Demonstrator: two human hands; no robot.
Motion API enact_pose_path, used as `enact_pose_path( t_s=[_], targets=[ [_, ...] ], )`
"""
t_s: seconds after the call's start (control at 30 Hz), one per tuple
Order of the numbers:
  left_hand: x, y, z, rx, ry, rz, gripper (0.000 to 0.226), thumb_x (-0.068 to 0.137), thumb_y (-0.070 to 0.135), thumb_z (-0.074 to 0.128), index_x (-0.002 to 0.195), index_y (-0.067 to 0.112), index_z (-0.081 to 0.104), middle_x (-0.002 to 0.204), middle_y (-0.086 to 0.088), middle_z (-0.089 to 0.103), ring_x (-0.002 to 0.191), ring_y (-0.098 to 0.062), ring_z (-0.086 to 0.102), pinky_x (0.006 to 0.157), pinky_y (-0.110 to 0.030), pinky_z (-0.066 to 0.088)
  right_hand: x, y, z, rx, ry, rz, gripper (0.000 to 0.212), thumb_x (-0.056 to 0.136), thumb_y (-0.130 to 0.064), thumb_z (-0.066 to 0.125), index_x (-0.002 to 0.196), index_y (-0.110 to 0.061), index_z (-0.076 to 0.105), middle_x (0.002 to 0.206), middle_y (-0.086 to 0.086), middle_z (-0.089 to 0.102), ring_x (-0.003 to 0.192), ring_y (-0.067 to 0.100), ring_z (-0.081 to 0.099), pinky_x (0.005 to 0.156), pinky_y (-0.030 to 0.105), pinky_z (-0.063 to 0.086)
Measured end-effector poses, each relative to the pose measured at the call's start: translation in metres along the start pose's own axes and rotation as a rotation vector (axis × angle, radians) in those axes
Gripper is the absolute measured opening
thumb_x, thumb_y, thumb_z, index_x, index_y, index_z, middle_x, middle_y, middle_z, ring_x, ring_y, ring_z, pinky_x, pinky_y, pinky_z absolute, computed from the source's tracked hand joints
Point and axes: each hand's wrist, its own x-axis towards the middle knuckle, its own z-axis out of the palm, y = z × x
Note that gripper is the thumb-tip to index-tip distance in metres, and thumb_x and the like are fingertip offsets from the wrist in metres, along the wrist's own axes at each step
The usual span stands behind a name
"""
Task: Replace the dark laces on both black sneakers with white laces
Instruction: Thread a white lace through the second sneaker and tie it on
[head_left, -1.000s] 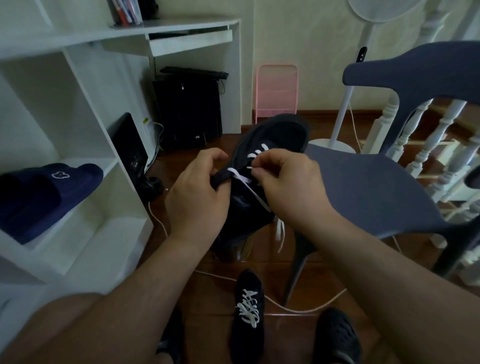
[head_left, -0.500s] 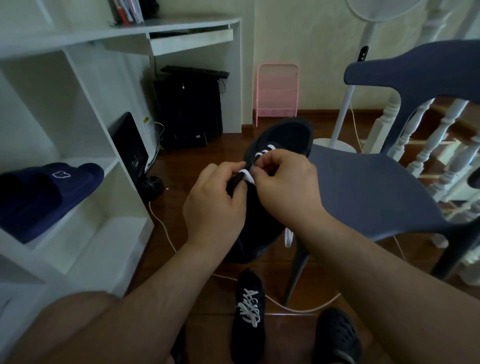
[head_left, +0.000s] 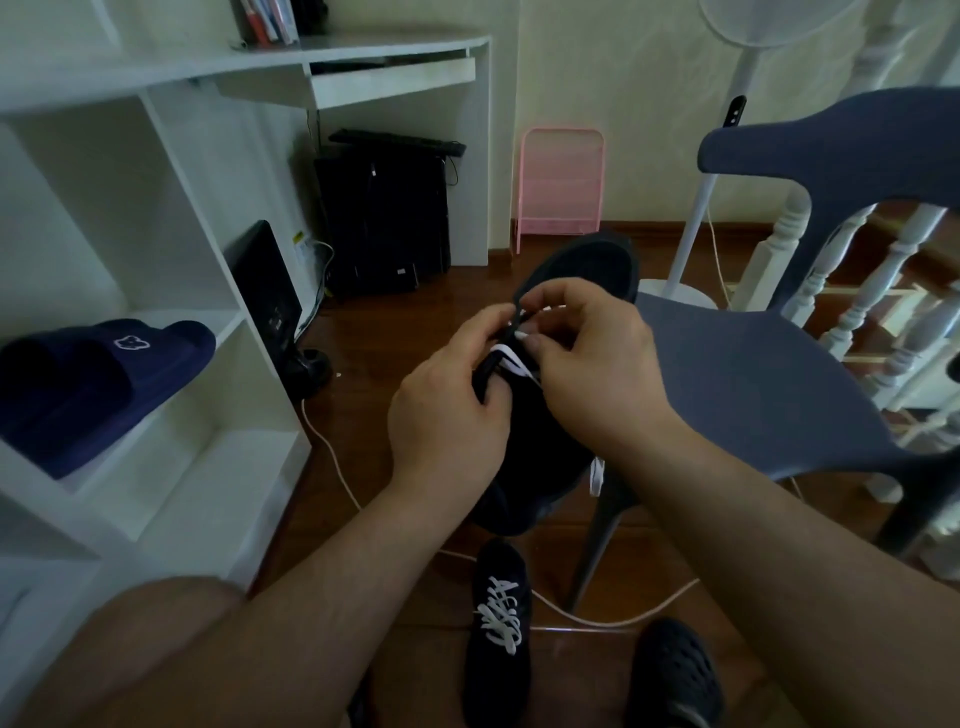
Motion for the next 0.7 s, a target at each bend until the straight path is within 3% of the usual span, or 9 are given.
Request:
enact_pose_path(
  t_s=[0.1,0.27,0.37,0.43,0.5,0.6,0.7],
  targets=[
    [0.0,-0.002,0.001,-0.015,-0.014,0.003,0.054,0.1,0.011,0.061,0.143,0.043,0.059,0.138,0.022,0.065,0.128,0.002,0.059,0.104,-0.034,0.056,0.002,0.001,-0.002,0.019,0.027,0.035,0.028,0.092,-0.017,0.074,0.109,-0.035,0.06,0.085,-0.014,0.072,0.085,-0.008,0.065,0.068,0.005,0.045],
    [0.0,-0.003,0.005,0.018,-0.116,-0.113,0.055,0.102,0.019,0.059,0.142,0.057,0.055,0.129,0.024,0.069,0.113,-0.002,0.065,0.09,-0.037,0.061,0.006,0.008,0.002,0.0,0.021,0.096,0.039,0.09,-0.018,0.074,0.114,-0.036,0.049,0.082,-0.008,0.072,0.079,-0.002,0.066,0.065,0.011,0.043],
    [0.0,-0.005,0.006,0.001,-0.15,-0.173,0.058,0.101,0.018,0.059,0.14,0.061,0.054,0.137,0.03,0.063,0.117,-0.007,0.066,0.09,-0.037,0.062,0.007,0.014,0.007,-0.046,0.009,0.091,0.042,0.091,-0.018,0.073,0.121,-0.034,0.049,0.079,-0.007,0.07,0.074,0.0,0.066,0.061,0.01,0.044],
    [0.001,-0.007,0.006,-0.006,-0.148,-0.185,0.059,0.1,0.017,0.059,0.14,0.061,0.054,0.137,0.029,0.064,0.106,-0.013,0.071,0.076,-0.028,0.06,0.009,0.017,0.008,-0.074,0.006,0.081,0.038,0.091,-0.023,0.074,0.119,-0.034,0.05,0.079,-0.009,0.069,0.075,0.001,0.065,0.062,0.014,0.046],
    [0.002,-0.009,0.004,0.036,-0.121,-0.179,0.06,0.1,0.017,0.058,0.142,0.06,0.052,0.129,0.022,0.07,0.098,-0.019,0.073,0.067,-0.025,0.056,0.01,0.021,0.009,-0.126,0.007,0.053,0.025,0.089,-0.032,0.076,0.103,-0.033,0.056,0.082,-0.011,0.066,0.079,0.003,0.063,0.066,0.023,0.049],
    [0.012,-0.013,-0.004,0.057,-0.026,-0.225,0.063,0.099,0.018,0.058,0.146,0.059,0.048,0.124,0.015,0.073,0.1,-0.019,0.072,0.085,-0.04,0.063,0.01,0.026,0.009,-0.241,0.038,-0.041,0.025,0.087,-0.041,0.076,0.078,-0.037,0.053,0.089,-0.01,0.057,0.089,0.014,0.057,0.074,0.033,0.049],
    [0.019,-0.016,-0.014,0.059,0.085,-0.239,0.064,0.098,0.019,0.06,0.15,0.054,0.047,0.128,0.015,0.072,0.11,-0.015,0.07,0.099,-0.043,0.059,0.005,0.026,0.002,-0.291,0.069,-0.08,0.028,0.088,-0.044,0.072,0.074,-0.036,0.05,0.087,-0.008,0.054,0.09,0.016,0.054,0.076,0.038,0.049]
  ],
)
